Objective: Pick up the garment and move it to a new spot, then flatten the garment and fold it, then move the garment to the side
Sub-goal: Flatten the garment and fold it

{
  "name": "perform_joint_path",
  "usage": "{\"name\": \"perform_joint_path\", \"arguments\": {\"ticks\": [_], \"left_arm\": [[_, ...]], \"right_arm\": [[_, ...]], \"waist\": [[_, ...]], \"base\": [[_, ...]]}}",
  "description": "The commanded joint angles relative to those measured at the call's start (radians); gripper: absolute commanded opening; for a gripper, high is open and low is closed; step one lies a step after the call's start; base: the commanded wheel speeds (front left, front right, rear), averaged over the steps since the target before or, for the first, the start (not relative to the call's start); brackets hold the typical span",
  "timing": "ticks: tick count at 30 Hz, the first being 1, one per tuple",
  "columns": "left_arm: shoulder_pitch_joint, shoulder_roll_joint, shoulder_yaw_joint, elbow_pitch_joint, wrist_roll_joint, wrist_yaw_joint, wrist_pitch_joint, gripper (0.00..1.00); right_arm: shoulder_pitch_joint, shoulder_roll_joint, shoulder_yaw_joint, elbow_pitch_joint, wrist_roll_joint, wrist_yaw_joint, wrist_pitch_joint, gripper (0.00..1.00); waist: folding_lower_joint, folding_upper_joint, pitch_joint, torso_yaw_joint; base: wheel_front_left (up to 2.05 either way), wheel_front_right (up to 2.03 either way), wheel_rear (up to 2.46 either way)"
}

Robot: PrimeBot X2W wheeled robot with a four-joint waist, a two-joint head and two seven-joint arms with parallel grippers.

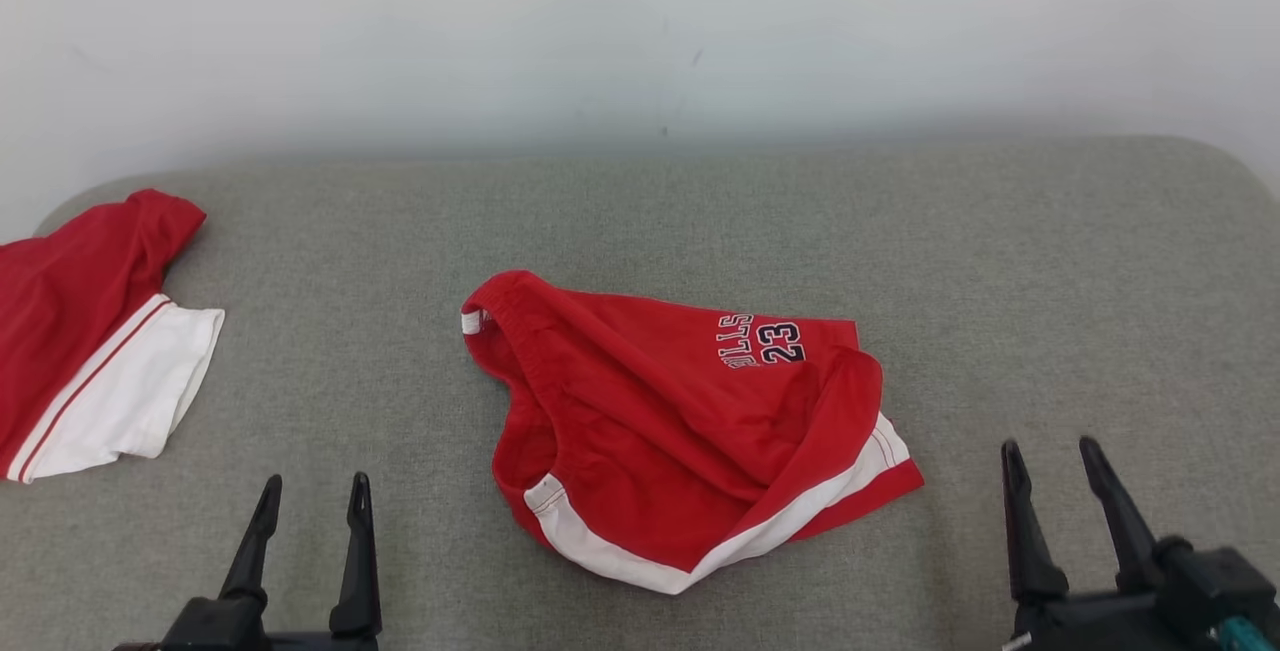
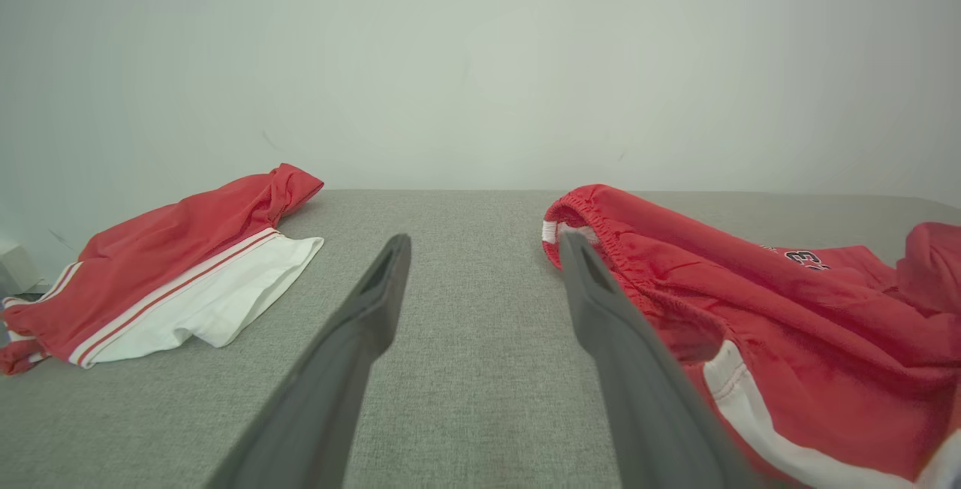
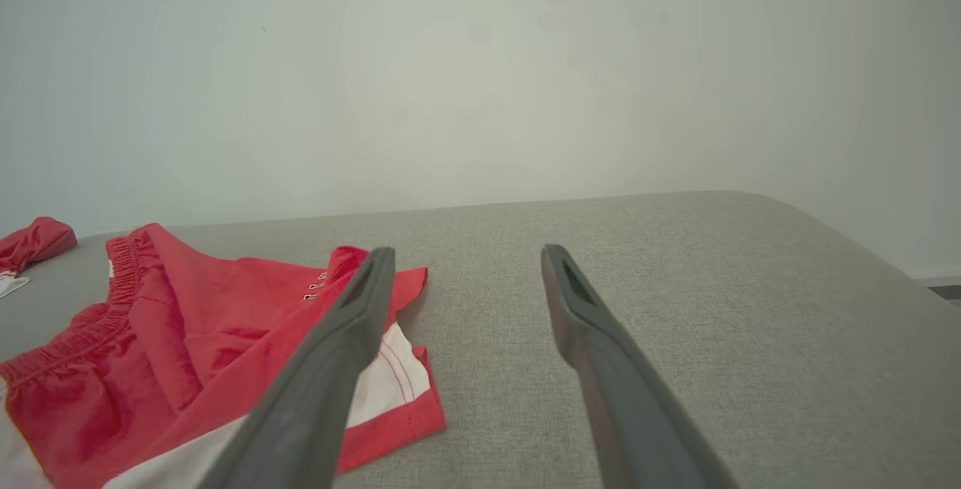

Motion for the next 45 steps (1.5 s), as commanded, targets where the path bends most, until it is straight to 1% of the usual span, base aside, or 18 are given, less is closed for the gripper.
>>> {"name": "perform_joint_path", "arguments": {"ticks": [1, 6, 15, 20, 23, 28, 36, 41, 45], "left_arm": [[0.020, 0.005, 0.000, -0.001, 0.010, 0.001, -0.003, 1.00], [0.047, 0.014, 0.000, 0.001, 0.013, 0.001, -0.003, 1.00], [0.070, 0.010, -0.006, -0.004, 0.021, 0.001, -0.003, 1.00], [0.056, 0.008, -0.022, -0.005, 0.027, 0.001, -0.003, 1.00], [0.023, 0.026, -0.055, 0.005, 0.016, 0.001, -0.003, 1.00], [-0.048, 0.068, -0.172, 0.050, -0.015, 0.001, -0.003, 1.00], [-0.204, 0.171, -0.449, 0.175, -0.092, 0.001, -0.003, 1.00], [-0.293, 0.226, -0.583, 0.269, -0.151, 0.001, 0.007, 1.00], [-0.360, 0.261, -0.670, 0.327, -0.197, 0.001, 0.010, 1.00]], "right_arm": [[0.033, 0.005, -0.003, -0.009, -0.013, 0.001, -0.001, 1.00], [0.080, 0.012, -0.009, -0.018, -0.022, 0.001, -0.001, 1.00], [0.101, 0.011, -0.014, -0.012, -0.019, 0.001, -0.001, 1.00], [0.080, -0.001, 0.007, 0.004, -0.008, 0.001, -0.001, 1.00], [0.056, -0.021, 0.030, 0.024, -0.002, 0.001, -0.001, 1.00], [0.006, -0.057, 0.068, 0.075, 0.004, 0.001, 0.000, 1.00], [-0.111, -0.106, 0.132, 0.205, 0.019, 0.001, -0.001, 1.00], [-0.186, -0.115, 0.184, 0.283, 0.031, 0.001, 0.000, 1.00], [-0.239, -0.120, 0.239, 0.353, 0.043, 0.001, -0.001, 1.00]], "waist": [[0.0002, 0.0001, -0.015, -0.005], [0.0002, 0.0001, -0.029, -0.007], [0.0002, 0.0001, -0.042, 0.005], [0.0002, 0.0001, -0.047, 0.009], [0.0002, 0.0001, -0.042, 0.009], [0.0002, 0.0001, -0.020, 0.005], [0.0002, 0.0001, 0.043, -0.006], [0.0002, 0.0001, 0.077, -0.014], [0.0002, 0.0001, 0.094, -0.018]], "base": [[0.00, 0.00, 0.00], [0.00, 0.00, 0.00], [0.00, 0.00, 0.00], [0.00, 0.00, 0.00], [0.00, 0.00, 0.00], [0.00, 0.00, 0.00], [0.00, 0.00, 0.00], [0.00, 0.00, 0.00], [0.00, 0.00, 0.00]]}}
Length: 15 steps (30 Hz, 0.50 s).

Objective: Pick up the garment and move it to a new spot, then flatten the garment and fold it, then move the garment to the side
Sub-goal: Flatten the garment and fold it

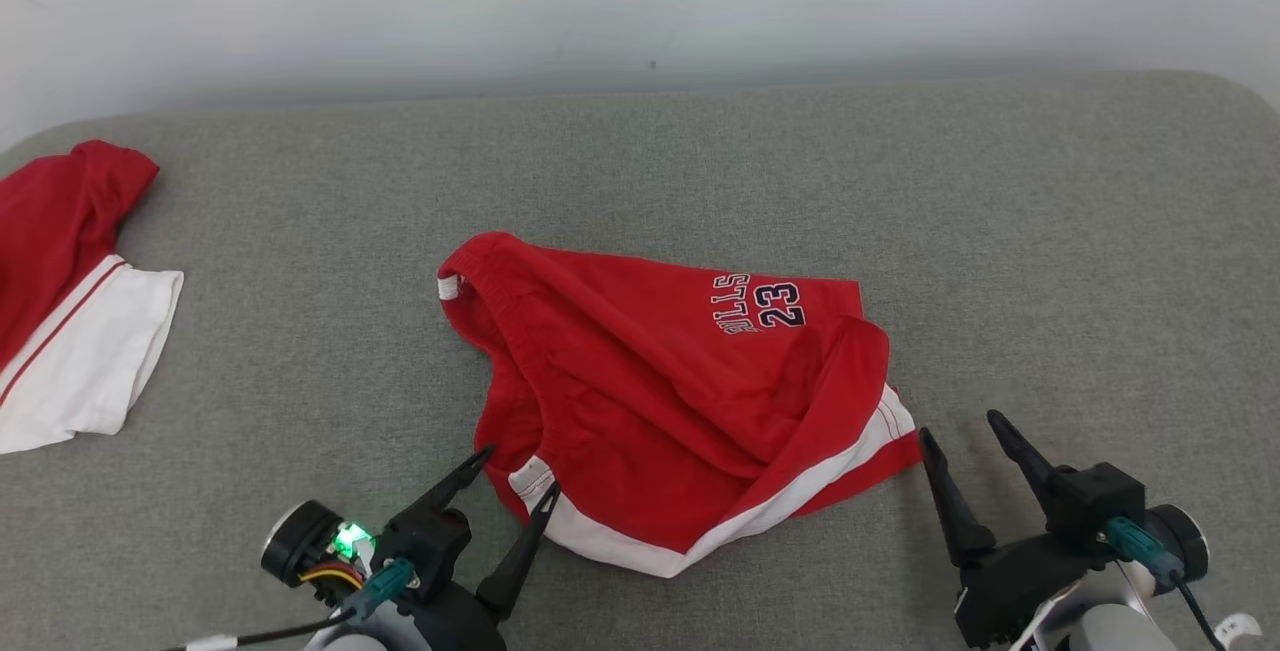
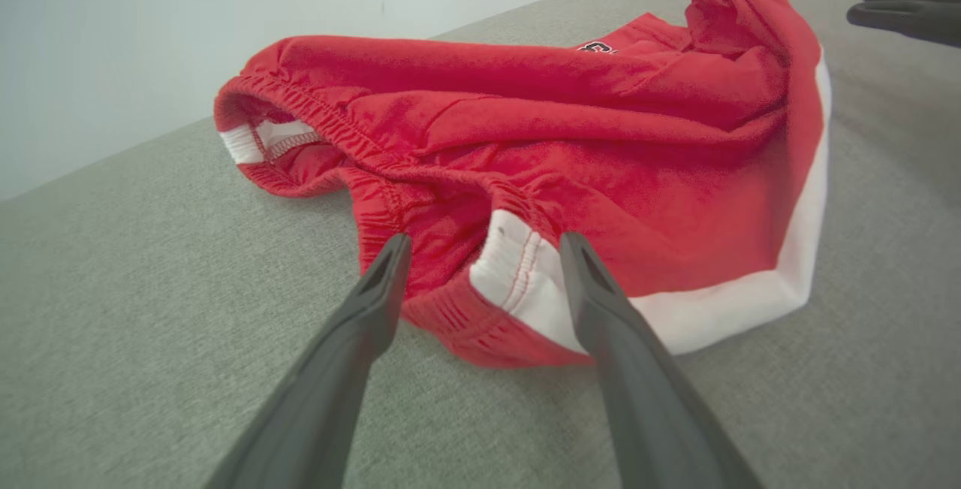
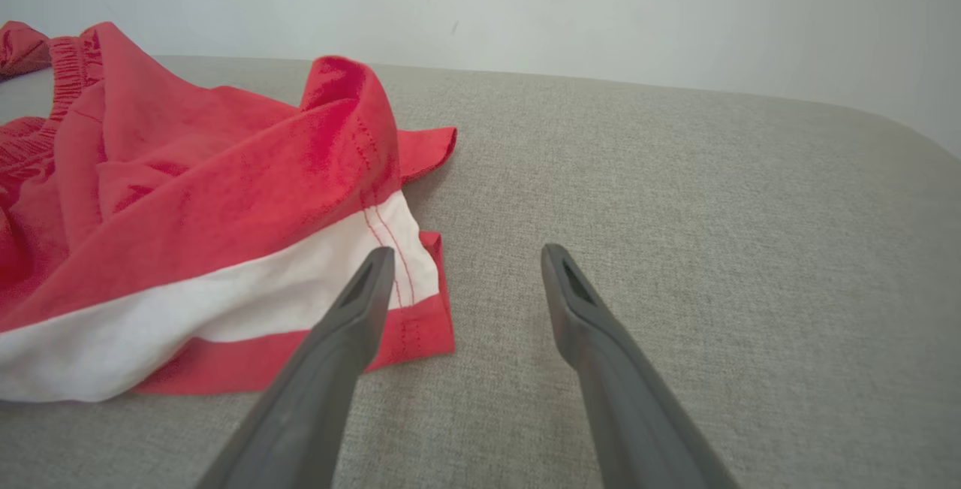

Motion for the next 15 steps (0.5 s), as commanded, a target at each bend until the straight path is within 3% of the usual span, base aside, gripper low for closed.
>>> {"name": "perform_joint_path", "arguments": {"ticks": [1, 9, 15], "left_arm": [[-0.028, 0.011, -0.021, 0.016, -0.017, 0.002, 0.001, 1.00], [-0.120, 0.051, -0.168, 0.082, -0.110, 0.002, 0.021, 1.00], [-0.148, 0.060, -0.214, 0.114, -0.162, 0.002, 0.022, 1.00]], "right_arm": [[-0.021, -0.008, 0.020, 0.021, 0.010, 0.001, -0.001, 1.00], [-0.115, -0.020, 0.125, 0.117, 0.046, 0.001, -0.001, 1.00], [-0.174, -0.017, 0.188, 0.175, 0.073, 0.001, -0.001, 1.00]], "waist": [[-0.0002, -0.0001, 0.010, -0.004], [-0.0002, -0.0001, 0.029, 0.001], [-0.0002, -0.0001, 0.045, 0.009]], "base": [[0.00, 0.00, 0.00], [0.00, 0.00, 0.00], [0.00, 0.00, 0.00]]}}
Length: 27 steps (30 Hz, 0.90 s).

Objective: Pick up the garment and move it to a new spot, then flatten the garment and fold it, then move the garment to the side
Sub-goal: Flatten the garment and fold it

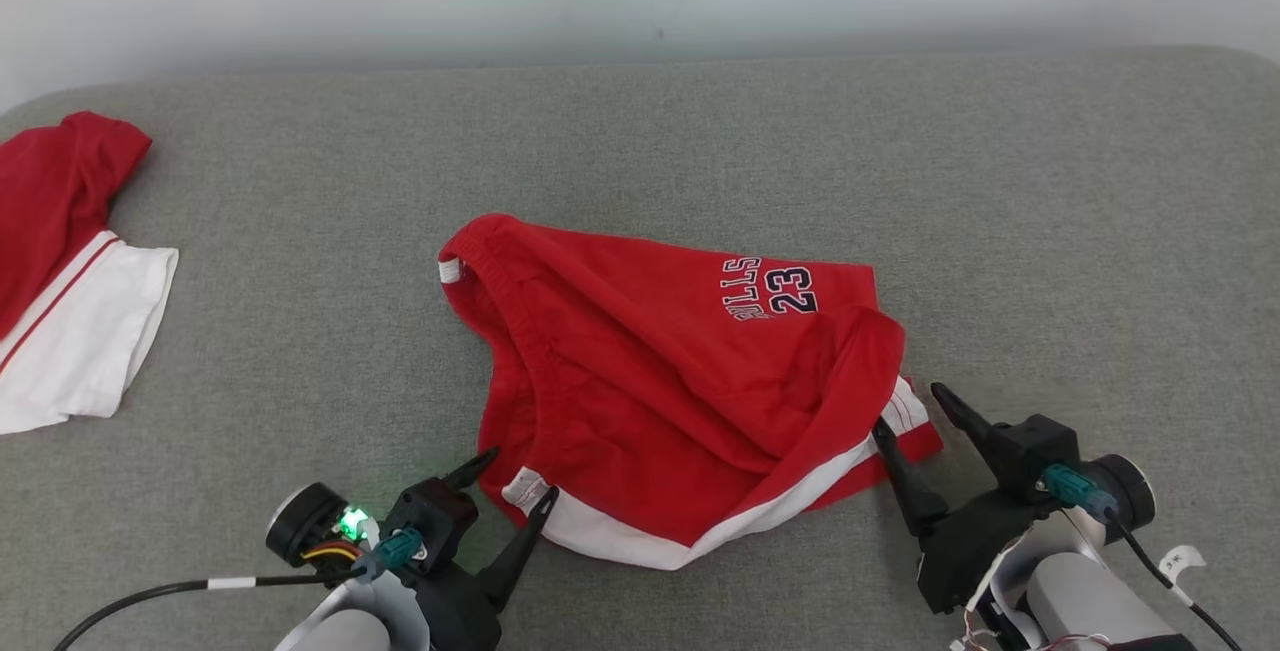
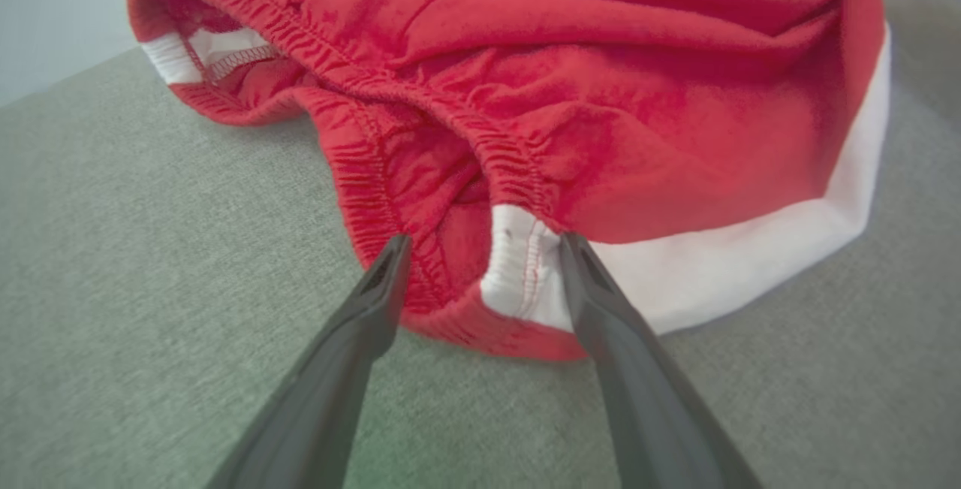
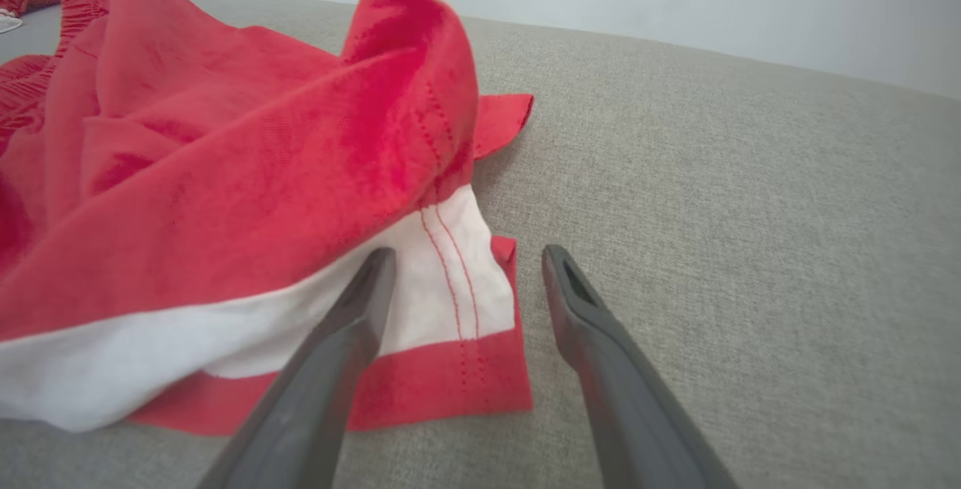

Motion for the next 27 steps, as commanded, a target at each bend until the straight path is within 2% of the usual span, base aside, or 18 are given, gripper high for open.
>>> {"name": "perform_joint_path", "arguments": {"ticks": [1, 2, 3, 4, 5, 12, 20, 27], "left_arm": [[-0.008, 0.002, -0.004, 0.004, -0.013, 0.002, -0.001, 0.99], [-0.010, 0.001, -0.010, 0.008, -0.021, 0.002, -0.002, 0.84], [-0.013, 0.000, -0.018, 0.011, -0.029, 0.002, -0.004, 0.38], [-0.017, -0.001, -0.023, 0.013, -0.039, 0.002, -0.006, 0.11], [-0.018, -0.002, -0.025, 0.016, -0.048, 0.002, -0.008, 0.00], [0.039, -0.021, 0.023, -0.014, -0.092, 0.015, -0.033, 0.00], [0.186, -0.036, 0.160, -0.189, -0.089, 0.053, -0.034, 0.00], [0.286, -0.061, 0.245, -0.221, -0.071, 0.070, -0.034, 0.00]], "right_arm": [[-0.006, 0.000, 0.006, 0.008, 0.011, 0.001, 0.000, 1.00], [-0.013, 0.002, 0.020, 0.023, 0.020, 0.001, 0.000, 1.00], [-0.025, 0.000, 0.030, 0.029, 0.025, 0.001, 0.000, 0.47], [-0.036, -0.004, 0.037, 0.034, 0.031, 0.001, 0.000, 0.31], [-0.038, -0.006, 0.047, 0.043, 0.039, 0.001, 0.000, 0.00], [0.019, -0.029, 0.015, -0.032, 0.061, 0.001, 0.000, 0.00], [0.204, -0.061, -0.087, -0.212, 0.054, 0.001, 0.000, 0.00], [0.306, -0.040, -0.173, -0.263, 0.065, 0.001, 0.000, 0.00]], "waist": [[-0.0002, -0.0001, 0.005, 0.005], [-0.0002, -0.0001, 0.007, 0.008], [-0.0002, -0.0001, 0.010, 0.011], [-0.0002, -0.0001, 0.012, 0.013], [-0.0002, -0.0001, 0.012, 0.015], [-0.0002, -0.0001, -0.018, 0.019], [-0.0002, -0.0001, -0.073, 0.016], [-0.0002, -0.0001, -0.084, 0.001]], "base": [[0.00, 0.00, 0.00], [0.00, 0.00, 0.00], [0.00, 0.00, 0.00], [0.00, 0.00, 0.00], [0.00, 0.00, 0.00], [0.00, 0.00, 0.00], [0.00, 0.00, 0.00], [0.00, 0.00, 0.00]]}}
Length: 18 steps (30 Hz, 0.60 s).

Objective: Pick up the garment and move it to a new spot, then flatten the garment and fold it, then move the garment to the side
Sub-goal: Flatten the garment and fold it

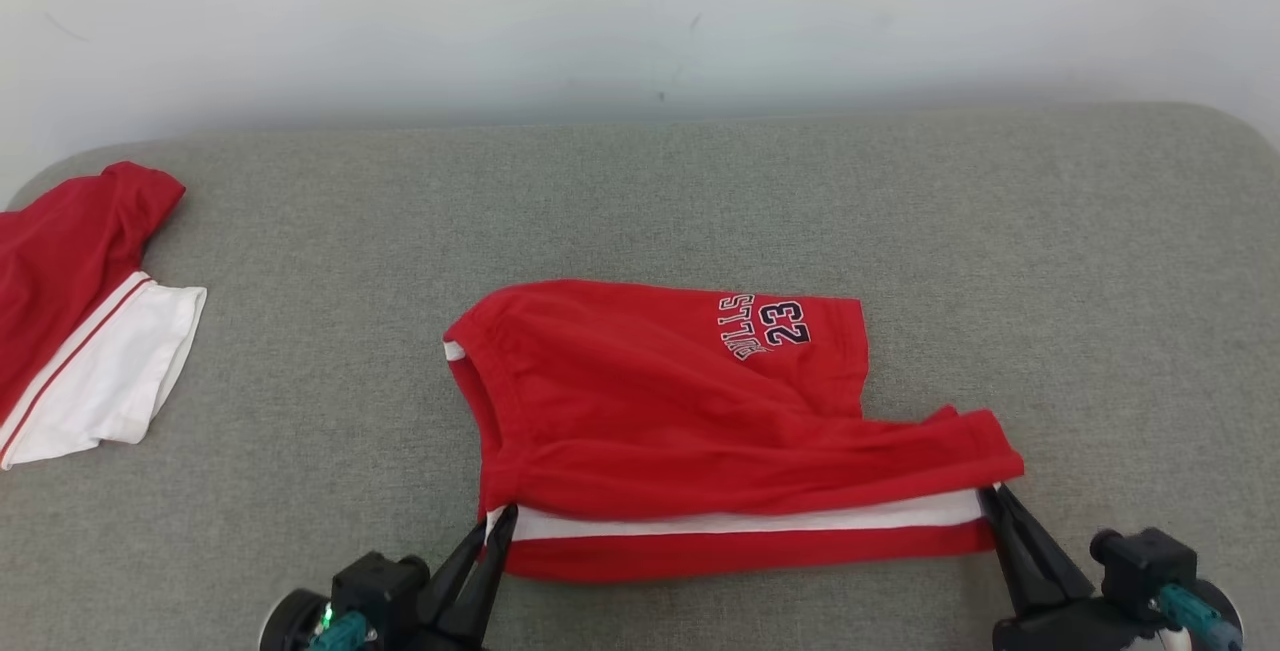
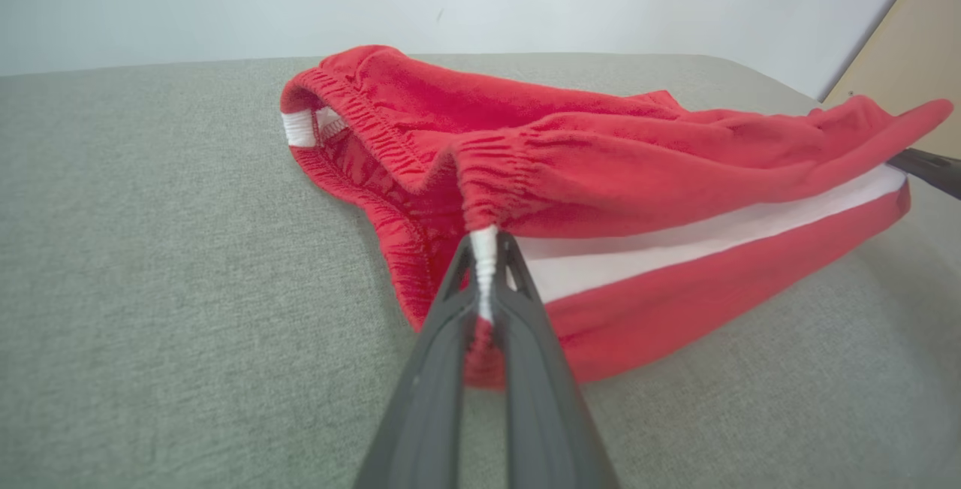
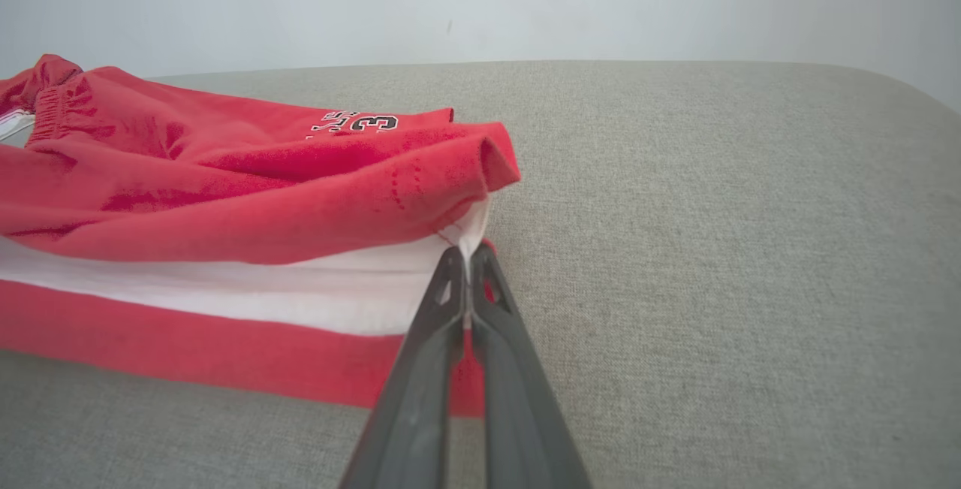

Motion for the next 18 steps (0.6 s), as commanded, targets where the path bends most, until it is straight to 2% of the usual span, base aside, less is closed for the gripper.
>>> {"name": "perform_joint_path", "arguments": {"ticks": [1, 9, 18], "left_arm": [[0.040, -0.017, 0.027, -0.005, 0.004, 0.006, -0.003, 0.00], [0.117, -0.076, 0.101, -0.001, 0.043, -0.009, -0.003, 0.00], [0.062, -0.090, 0.163, 0.001, 0.094, -0.036, -0.003, 0.00]], "right_arm": [[0.030, 0.009, -0.020, -0.004, 0.009, 0.001, -0.001, 0.00], [0.087, 0.048, -0.047, -0.025, -0.001, 0.001, -0.001, 0.00], [0.022, 0.031, -0.016, -0.039, -0.003, 0.001, -0.001, 0.00]], "waist": [[0.0001, -0.0001, -0.002, -0.004], [0.0001, -0.0001, -0.005, -0.005], [0.0001, -0.0001, -0.016, -0.001]], "base": [[0.00, 0.00, 0.00], [0.00, 0.00, 0.00], [0.00, 0.00, 0.00]]}}
